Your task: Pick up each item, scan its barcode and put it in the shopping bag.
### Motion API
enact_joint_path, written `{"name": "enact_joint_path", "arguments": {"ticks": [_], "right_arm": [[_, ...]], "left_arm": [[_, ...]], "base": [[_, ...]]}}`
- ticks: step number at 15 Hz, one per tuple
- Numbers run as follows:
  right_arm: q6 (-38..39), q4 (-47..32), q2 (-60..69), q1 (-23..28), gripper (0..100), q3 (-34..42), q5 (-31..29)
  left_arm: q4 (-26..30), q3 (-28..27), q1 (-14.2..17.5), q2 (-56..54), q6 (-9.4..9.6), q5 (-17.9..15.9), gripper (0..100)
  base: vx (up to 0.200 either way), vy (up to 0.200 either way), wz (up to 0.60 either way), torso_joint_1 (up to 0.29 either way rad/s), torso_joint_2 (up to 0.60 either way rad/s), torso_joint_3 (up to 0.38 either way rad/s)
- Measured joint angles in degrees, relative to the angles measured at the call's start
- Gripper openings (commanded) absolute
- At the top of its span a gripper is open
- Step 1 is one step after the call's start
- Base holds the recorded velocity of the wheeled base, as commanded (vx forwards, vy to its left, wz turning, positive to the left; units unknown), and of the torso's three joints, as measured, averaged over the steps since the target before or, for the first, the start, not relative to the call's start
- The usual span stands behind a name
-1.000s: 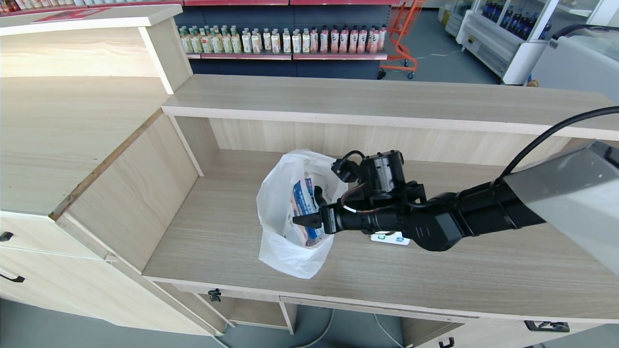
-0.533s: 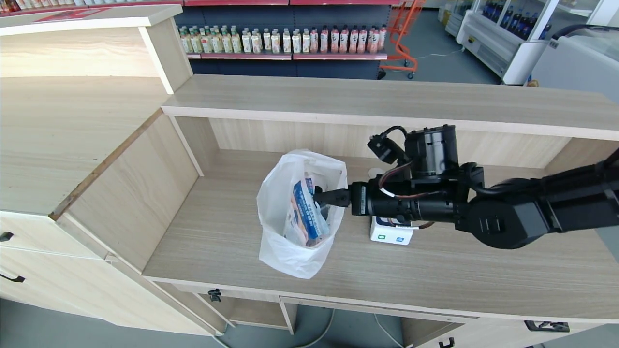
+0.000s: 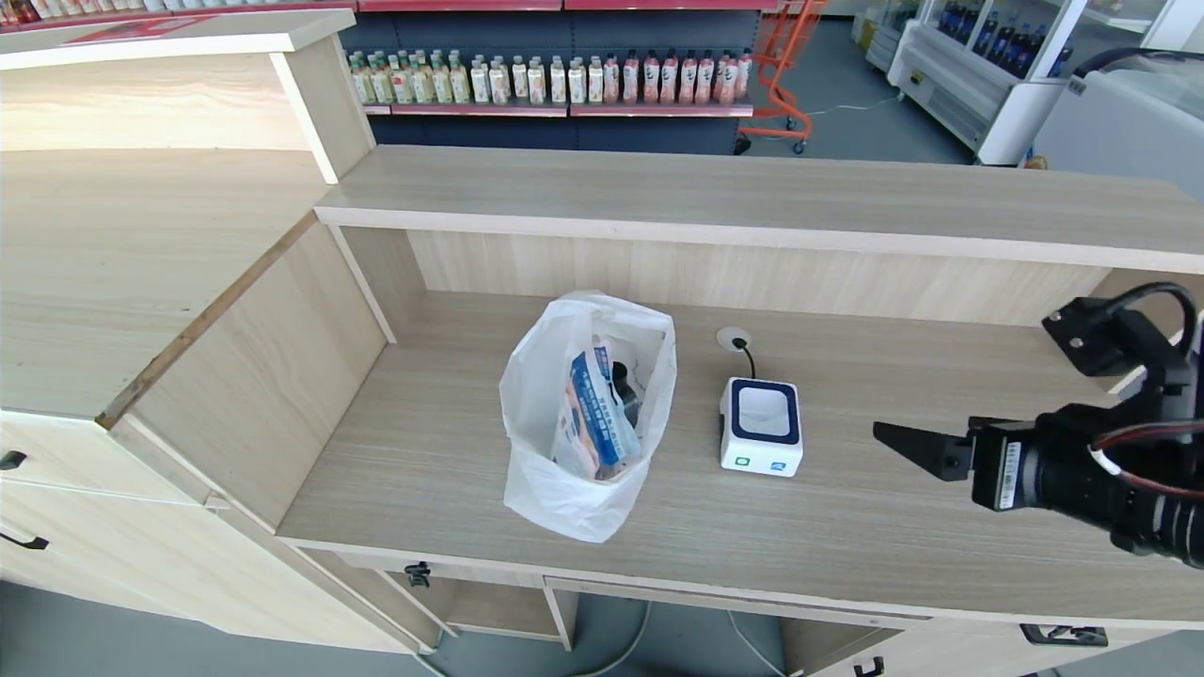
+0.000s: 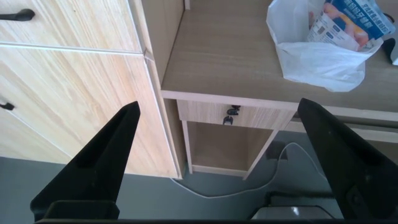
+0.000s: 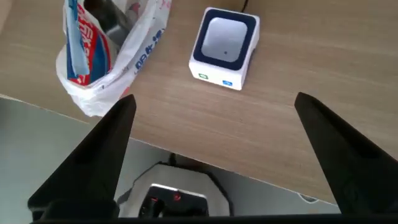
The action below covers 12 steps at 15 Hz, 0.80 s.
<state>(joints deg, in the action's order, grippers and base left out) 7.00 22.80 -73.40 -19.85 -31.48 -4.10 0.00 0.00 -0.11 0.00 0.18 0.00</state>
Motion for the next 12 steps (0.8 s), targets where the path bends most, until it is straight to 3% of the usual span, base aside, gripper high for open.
{"name": "enact_joint_path", "arguments": {"ticks": [4,7,10,11,12], "right_arm": [[-0.93,-6.99,30.49,6.38,100,20.18,-7.28],[-1.85,-19.69,54.27,13.98,100,26.84,-6.35],[-2.73,-25.64,67.32,18.86,100,30.11,-5.36],[-2.95,-25.36,69.41,19.36,0,30.4,-5.29],[-3.45,-25.26,70.84,19.63,0,30.6,-5.23]], "left_arm": [[0.02,0.0,0.01,0.02,0.0,0.0,100],[0.0,0.0,0.01,0.0,0.0,0.0,100],[0.0,0.0,0.01,0.0,0.0,0.0,100],[0.0,0.0,0.01,0.0,0.0,0.0,100],[0.0,0.0,0.01,0.02,0.0,0.0,100]], "base": [[0.0,0.0,0.0,0.0,0.0,0.0],[0.0,0.0,0.0,0.0,0.0,0.0],[0.0,0.0,0.0,0.0,0.0,0.0],[0.0,0.0,0.0,0.0,0.0,0.0],[0.0,0.0,0.0,0.0,0.0,0.0]]}}
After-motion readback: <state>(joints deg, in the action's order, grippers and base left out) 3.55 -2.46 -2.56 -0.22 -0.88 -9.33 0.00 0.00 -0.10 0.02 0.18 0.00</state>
